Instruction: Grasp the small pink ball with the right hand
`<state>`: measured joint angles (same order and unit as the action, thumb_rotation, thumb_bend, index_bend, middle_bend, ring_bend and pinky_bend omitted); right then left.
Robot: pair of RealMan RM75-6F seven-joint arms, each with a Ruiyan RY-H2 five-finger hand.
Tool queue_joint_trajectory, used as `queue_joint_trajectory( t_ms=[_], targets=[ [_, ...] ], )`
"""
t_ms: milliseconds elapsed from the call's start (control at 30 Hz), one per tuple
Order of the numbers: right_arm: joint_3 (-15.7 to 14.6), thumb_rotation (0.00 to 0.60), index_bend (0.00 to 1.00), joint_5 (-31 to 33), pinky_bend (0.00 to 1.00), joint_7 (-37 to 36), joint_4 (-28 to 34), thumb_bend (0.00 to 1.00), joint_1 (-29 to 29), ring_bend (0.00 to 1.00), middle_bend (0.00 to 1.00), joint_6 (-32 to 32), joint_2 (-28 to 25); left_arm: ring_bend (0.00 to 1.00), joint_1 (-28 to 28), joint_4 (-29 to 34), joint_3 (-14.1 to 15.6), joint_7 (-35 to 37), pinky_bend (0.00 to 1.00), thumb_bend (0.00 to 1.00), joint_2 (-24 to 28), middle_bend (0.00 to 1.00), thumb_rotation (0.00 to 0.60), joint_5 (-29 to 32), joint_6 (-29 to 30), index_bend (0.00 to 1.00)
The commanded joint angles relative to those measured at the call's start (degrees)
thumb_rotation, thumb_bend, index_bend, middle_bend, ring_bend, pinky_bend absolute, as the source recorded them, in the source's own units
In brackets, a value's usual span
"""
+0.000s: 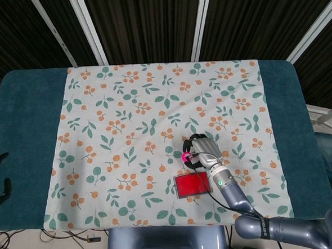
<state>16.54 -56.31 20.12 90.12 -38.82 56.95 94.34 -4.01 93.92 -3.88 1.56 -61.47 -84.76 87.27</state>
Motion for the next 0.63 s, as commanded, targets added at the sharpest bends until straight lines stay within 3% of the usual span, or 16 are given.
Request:
queue_joint_trajectory(
  t_ms=[33,300,633],
  targets=[
    [3.38,0.6,0.51,0.86,0.22,-4.59,6.01,0.35,0.79,0.25,0.53,-0.5,-5.48,0.06,0.0,-0.02,0.04,-0.08,0.04,0.55,0.0,0.0,0.6,-0.03,-0.02,0.15],
    [8.45,0.6,0.51,4.17,0.23,-13.02,14.18,0.35,1.33,0.25,0.52,-4.57,-15.45,0.06,0.12,0.29,0.19,-0.53,0.04,0.55,-0.09,0.0,0.6,-0.28,0.19,0.15],
    [10.25,0.6,0.51,5.29,0.22,-16.86,19.71,0.35,1.42,0.25,0.52,-4.42,-22.36,0.06,0.22,0.57,0.11,-0.22,0.04,0.55,0.08,0.0,0.6,-0.43,0.52,0.15]
  ],
)
